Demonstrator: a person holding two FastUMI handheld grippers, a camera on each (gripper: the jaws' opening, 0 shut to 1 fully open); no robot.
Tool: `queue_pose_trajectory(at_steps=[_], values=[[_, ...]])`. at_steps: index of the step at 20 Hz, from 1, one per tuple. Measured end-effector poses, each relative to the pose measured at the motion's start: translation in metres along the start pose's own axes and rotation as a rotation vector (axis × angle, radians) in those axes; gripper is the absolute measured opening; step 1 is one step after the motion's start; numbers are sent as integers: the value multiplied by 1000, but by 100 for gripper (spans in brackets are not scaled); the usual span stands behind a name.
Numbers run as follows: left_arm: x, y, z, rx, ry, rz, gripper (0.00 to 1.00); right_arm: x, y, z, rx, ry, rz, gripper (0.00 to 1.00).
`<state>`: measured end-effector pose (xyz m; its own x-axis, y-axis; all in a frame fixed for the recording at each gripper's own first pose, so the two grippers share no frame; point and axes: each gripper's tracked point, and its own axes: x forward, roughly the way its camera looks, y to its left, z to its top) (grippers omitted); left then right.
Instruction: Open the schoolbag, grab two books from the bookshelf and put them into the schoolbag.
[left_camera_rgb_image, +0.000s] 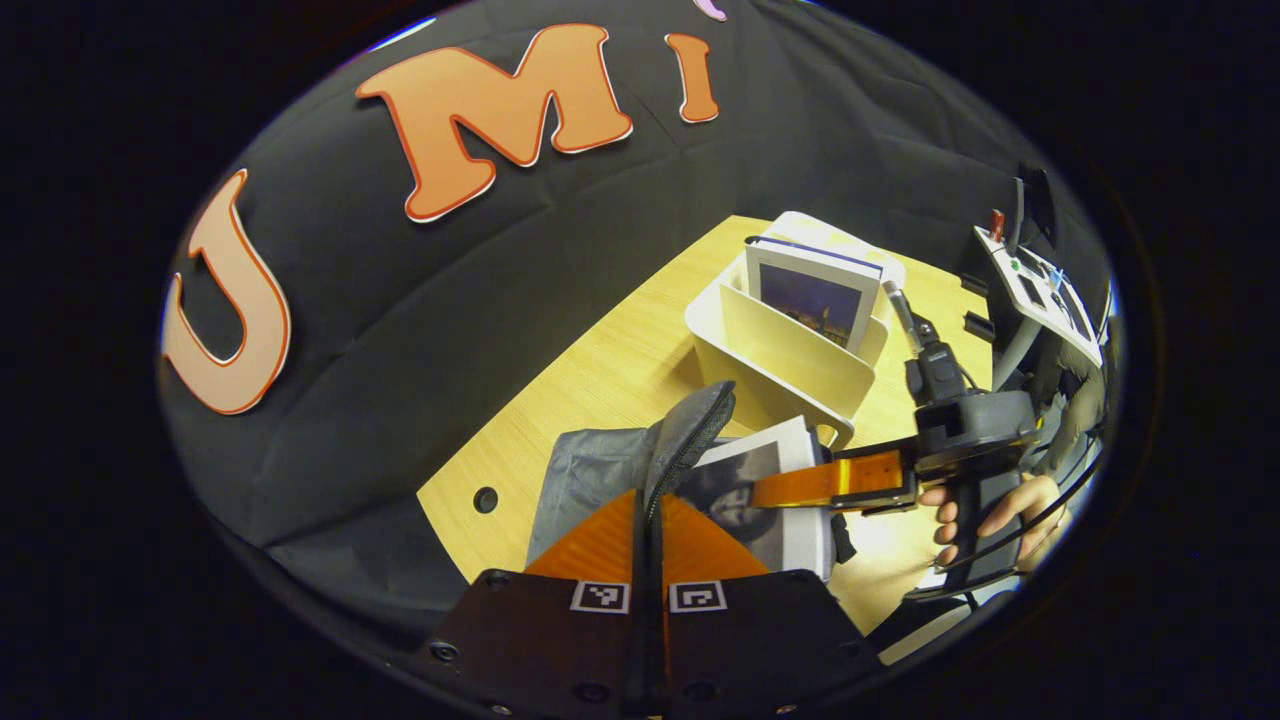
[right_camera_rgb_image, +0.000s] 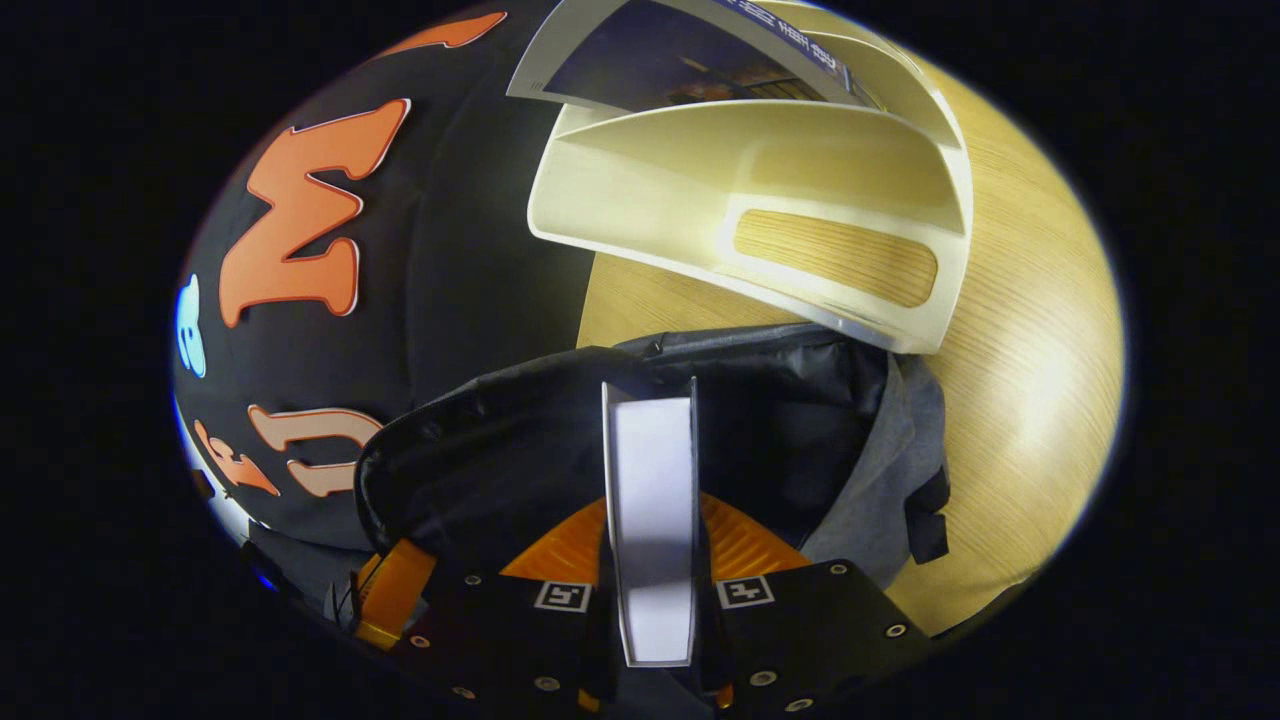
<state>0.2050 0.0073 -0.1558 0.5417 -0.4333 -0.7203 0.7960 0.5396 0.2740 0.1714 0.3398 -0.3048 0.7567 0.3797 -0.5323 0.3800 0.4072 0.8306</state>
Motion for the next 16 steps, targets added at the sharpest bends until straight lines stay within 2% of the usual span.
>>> queue_pose_trajectory(at_steps=[5,9,12,14,15,16], values=[[2,-7,1,-35,-4,-29,1,18,3,1,-11,-48,-30,31],[2,0,0,-48,-3,-12,1,27,11,-4,-54,-58,-59,33],[3,2,-5,-74,1,-18,0,19,2,-3,-67,-55,-134,38],[5,2,-10,-94,6,-27,1,13,-2,-5,-74,-40,-165,55],[5,1,-11,-103,8,-33,1,8,-5,-6,-72,-31,-184,81],[5,1,-12,-110,6,-35,1,4,-6,-5,-62,-24,-192,91]])
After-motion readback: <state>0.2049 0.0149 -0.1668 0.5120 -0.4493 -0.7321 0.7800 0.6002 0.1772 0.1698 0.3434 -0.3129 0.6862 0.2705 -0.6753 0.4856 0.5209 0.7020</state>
